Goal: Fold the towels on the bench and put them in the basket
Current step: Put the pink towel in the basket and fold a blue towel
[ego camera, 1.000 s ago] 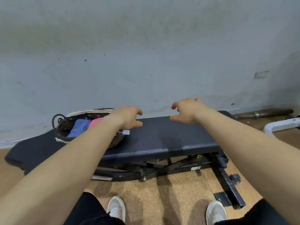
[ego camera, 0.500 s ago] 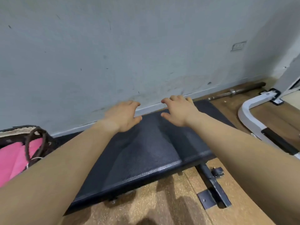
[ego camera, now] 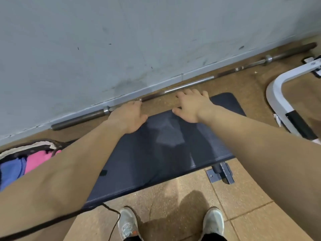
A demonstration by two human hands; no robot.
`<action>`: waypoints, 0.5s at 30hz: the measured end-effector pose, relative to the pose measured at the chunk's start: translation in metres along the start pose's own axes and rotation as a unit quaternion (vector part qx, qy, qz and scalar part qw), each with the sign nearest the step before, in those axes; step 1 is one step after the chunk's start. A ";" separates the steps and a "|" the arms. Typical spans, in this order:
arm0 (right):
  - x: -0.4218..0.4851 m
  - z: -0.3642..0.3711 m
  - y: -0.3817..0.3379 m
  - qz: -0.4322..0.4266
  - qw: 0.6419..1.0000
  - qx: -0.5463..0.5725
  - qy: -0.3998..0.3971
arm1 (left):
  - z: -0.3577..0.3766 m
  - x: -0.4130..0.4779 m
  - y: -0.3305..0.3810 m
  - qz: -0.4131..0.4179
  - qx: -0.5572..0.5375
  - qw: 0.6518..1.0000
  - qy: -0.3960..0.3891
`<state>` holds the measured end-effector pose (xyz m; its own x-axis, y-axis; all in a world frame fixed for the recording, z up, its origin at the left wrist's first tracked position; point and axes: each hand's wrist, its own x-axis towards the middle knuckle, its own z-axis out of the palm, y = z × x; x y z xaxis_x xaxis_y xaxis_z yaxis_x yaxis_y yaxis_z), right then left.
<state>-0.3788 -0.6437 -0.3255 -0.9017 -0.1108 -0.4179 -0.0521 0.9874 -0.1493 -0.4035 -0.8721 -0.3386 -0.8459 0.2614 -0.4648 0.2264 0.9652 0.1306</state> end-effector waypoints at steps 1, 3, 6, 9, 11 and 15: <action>-0.015 -0.017 0.003 -0.003 1.000 0.001 -0.006 | -0.020 -0.011 0.011 0.003 0.003 1.000 -0.009; -0.048 -0.059 0.013 -0.006 1.000 0.009 -0.012 | -0.066 -0.034 0.037 0.010 0.010 1.000 -0.020; -0.106 -0.138 0.036 0.007 0.999 0.035 -0.009 | -0.145 -0.078 0.089 0.011 0.016 1.000 -0.022; -0.170 -0.219 0.069 0.046 0.997 0.055 0.018 | -0.221 -0.119 0.148 0.034 0.006 0.999 -0.012; -0.212 -0.265 0.093 0.080 0.993 0.077 0.036 | -0.264 -0.145 0.184 0.060 -0.007 0.998 -0.005; -0.297 -0.332 0.134 0.155 0.980 0.111 0.064 | -0.328 -0.188 0.254 0.127 -0.028 0.991 0.009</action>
<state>-0.2605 -0.4406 0.0765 -0.9065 0.2202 -0.3601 0.3148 0.9210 -0.2294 -0.3453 -0.6780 0.0686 -0.7739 0.4957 -0.3943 0.4074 0.8662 0.2894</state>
